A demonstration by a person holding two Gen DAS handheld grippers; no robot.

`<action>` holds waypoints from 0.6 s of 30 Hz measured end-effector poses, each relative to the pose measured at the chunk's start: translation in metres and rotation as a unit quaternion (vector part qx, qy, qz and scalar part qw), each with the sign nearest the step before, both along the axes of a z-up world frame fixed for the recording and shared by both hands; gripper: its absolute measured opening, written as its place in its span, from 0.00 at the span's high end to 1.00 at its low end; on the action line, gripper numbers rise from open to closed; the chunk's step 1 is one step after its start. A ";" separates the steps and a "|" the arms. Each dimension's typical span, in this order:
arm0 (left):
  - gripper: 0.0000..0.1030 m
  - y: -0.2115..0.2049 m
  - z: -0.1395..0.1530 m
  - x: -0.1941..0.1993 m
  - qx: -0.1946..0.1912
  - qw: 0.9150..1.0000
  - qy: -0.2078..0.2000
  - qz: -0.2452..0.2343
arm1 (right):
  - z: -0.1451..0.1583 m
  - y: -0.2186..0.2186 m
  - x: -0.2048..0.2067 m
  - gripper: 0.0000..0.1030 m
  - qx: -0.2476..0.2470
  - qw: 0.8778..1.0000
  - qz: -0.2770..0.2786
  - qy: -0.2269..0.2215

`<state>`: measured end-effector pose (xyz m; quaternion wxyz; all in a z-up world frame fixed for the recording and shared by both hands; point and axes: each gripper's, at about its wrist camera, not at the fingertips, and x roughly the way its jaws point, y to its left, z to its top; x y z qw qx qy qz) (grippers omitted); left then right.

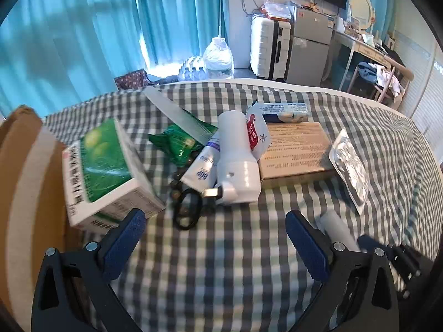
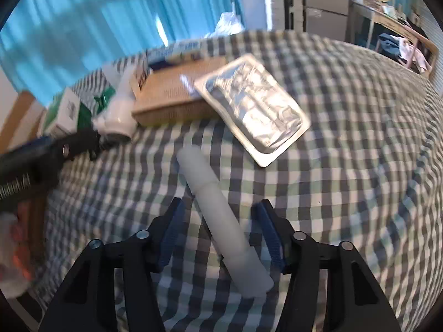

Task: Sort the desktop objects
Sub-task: 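Return both tools to the bed and grasp the white tube with the right tool, then grasp the white bottle with the left tool while the right tool holds the white tube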

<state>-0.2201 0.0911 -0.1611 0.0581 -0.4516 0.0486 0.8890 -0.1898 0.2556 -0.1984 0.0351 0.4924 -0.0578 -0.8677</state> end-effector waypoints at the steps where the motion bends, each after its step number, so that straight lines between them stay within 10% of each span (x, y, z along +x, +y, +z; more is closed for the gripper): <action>1: 0.00 0.002 -0.003 -0.004 0.005 1.000 -0.004 -0.001 | 0.001 -0.001 0.001 0.70 0.014 1.000 0.003 0.002; 5: 0.00 0.012 -0.012 -0.015 0.007 1.000 -0.006 -0.016 | 0.009 0.008 0.007 0.89 -0.005 1.000 -0.009 0.019; 15: 0.00 0.008 -0.021 -0.045 0.019 0.996 0.016 -0.089 | 0.039 0.025 0.028 0.90 -0.024 0.996 -0.035 0.075; 18: 0.22 0.008 -0.021 -0.050 0.042 0.991 0.005 -0.129 | 0.036 0.026 0.024 0.90 -0.040 0.996 -0.041 0.063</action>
